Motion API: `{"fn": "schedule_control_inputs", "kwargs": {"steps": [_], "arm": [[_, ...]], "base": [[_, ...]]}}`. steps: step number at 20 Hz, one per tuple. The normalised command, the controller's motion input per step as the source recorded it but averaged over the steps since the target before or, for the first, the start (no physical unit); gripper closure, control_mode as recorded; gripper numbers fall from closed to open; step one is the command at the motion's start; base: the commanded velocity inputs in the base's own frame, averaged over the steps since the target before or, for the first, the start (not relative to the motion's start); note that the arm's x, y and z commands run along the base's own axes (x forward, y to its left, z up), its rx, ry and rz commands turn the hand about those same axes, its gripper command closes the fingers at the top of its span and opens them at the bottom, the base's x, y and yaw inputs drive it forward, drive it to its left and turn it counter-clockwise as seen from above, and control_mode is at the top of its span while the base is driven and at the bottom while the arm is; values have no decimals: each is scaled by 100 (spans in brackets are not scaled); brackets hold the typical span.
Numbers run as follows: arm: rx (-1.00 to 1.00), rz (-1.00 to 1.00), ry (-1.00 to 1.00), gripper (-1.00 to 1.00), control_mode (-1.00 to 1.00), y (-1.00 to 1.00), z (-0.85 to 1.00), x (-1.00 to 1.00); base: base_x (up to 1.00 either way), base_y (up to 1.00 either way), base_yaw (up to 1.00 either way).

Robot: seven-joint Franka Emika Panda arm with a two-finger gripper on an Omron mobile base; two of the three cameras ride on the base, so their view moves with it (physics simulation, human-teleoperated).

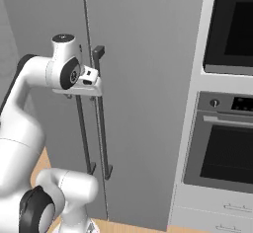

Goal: Take the strawberry from the fridge and place it on top of the pancake, located on the dining counter.

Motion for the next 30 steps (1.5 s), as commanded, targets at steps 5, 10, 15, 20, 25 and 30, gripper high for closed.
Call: {"fn": "schedule_control_inputs", "kwargs": {"steps": [5, 10, 15, 20, 25, 30], "arm": [[0, 0, 0, -100, 100, 0, 0, 0], [0, 0, -2, -100, -100, 0, -3, 0], [0, 0, -20, -100, -100, -2, -28, 32], [0, 0, -32, -100, -100, 0, -22, 69], [0, 0, -32, -100, -100, -15, -3, 65], [1, 0, -9, -100, -100, -25, 0, 62]], "base": [[-49, 0, -5], [-24, 0, -3], [0, 0, 0], [0, 0, 0], [0, 0, 0], [0, 0, 0]]}}
